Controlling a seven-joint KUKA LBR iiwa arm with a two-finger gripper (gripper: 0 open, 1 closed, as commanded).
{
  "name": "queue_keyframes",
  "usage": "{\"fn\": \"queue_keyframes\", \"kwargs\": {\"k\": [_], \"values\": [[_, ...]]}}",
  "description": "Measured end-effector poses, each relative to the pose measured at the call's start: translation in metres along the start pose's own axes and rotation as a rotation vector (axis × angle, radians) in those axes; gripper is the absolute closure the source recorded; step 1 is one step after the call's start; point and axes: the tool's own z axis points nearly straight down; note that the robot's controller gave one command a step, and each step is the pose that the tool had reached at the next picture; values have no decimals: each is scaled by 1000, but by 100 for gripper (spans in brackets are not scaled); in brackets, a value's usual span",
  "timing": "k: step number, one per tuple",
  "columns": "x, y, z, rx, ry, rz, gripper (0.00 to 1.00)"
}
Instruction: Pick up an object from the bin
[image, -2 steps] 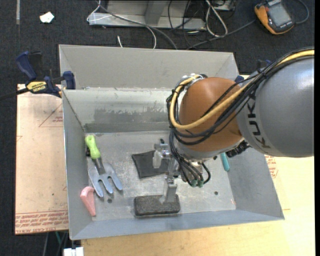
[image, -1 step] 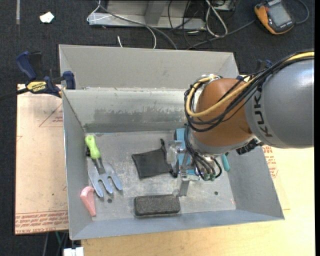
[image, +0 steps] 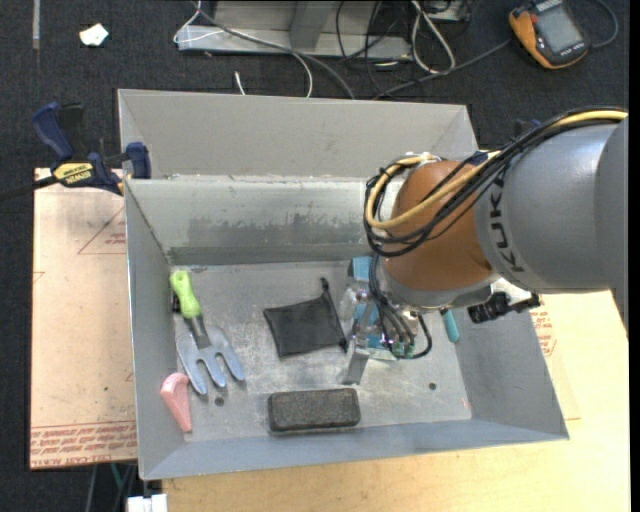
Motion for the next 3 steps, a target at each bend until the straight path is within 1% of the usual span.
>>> {"fn": "queue_keyframes", "kwargs": {"k": [1,2,3], "values": [[-34,-13,35,2,0,56,0],[-41,3,56,0,-2,54,0],[-44,-16,66,-2,-7,18,100]]}}
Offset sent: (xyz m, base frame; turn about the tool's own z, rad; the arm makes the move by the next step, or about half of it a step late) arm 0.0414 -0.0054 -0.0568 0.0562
